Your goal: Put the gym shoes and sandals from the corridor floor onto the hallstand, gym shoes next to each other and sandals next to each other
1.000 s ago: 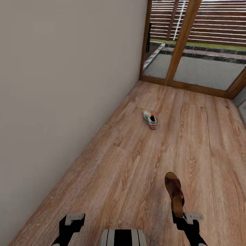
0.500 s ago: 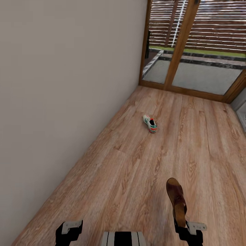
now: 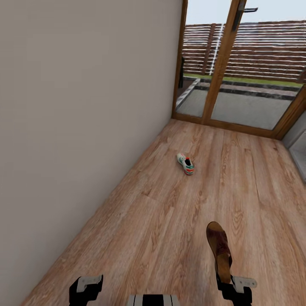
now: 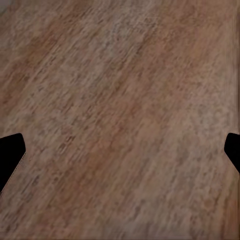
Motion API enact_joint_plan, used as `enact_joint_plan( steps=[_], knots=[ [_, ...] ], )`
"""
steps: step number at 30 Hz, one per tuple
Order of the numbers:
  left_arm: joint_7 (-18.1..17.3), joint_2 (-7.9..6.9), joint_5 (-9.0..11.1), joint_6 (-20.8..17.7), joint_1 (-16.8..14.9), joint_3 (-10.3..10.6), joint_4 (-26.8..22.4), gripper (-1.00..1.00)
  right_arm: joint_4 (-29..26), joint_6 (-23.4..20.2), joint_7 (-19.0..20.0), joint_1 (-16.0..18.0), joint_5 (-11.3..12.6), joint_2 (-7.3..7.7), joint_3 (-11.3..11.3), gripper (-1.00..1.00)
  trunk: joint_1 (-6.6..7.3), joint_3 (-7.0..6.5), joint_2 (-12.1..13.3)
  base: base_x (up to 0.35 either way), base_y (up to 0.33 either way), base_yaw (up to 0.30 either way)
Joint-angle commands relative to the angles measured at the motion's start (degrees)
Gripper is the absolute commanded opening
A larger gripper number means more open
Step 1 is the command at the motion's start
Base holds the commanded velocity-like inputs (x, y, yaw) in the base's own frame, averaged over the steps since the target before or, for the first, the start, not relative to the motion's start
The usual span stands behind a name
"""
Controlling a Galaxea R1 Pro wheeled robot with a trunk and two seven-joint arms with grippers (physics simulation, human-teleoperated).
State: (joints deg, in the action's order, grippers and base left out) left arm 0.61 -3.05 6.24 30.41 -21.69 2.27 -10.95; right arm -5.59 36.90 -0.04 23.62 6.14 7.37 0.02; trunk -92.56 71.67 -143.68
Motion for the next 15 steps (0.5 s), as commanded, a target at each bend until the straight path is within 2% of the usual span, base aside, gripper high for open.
enact_joint_plan(
  steps=[1, 15],
  knots=[
    [0.1, 0.00, 0.4, 0.2, 0.0, 0.3, 0.0, 1.00, 0.0, 0.1, 0.1, 0.0, 0.5, -0.04, 0.1, -1.00, 0.03, -0.28, 0.0, 0.000, 0.000, 0.000],
    [0.1, 0.14, 0.5, 0.1, 0.0, 0.2, 0.1, 1.00, 0.1, 0.1, 0.2, 0.0, 0.4, -0.16, 0.1, -1.00, 0.39, -4.64, 0.2, 0.000, 0.000, 0.000]
  ],
)
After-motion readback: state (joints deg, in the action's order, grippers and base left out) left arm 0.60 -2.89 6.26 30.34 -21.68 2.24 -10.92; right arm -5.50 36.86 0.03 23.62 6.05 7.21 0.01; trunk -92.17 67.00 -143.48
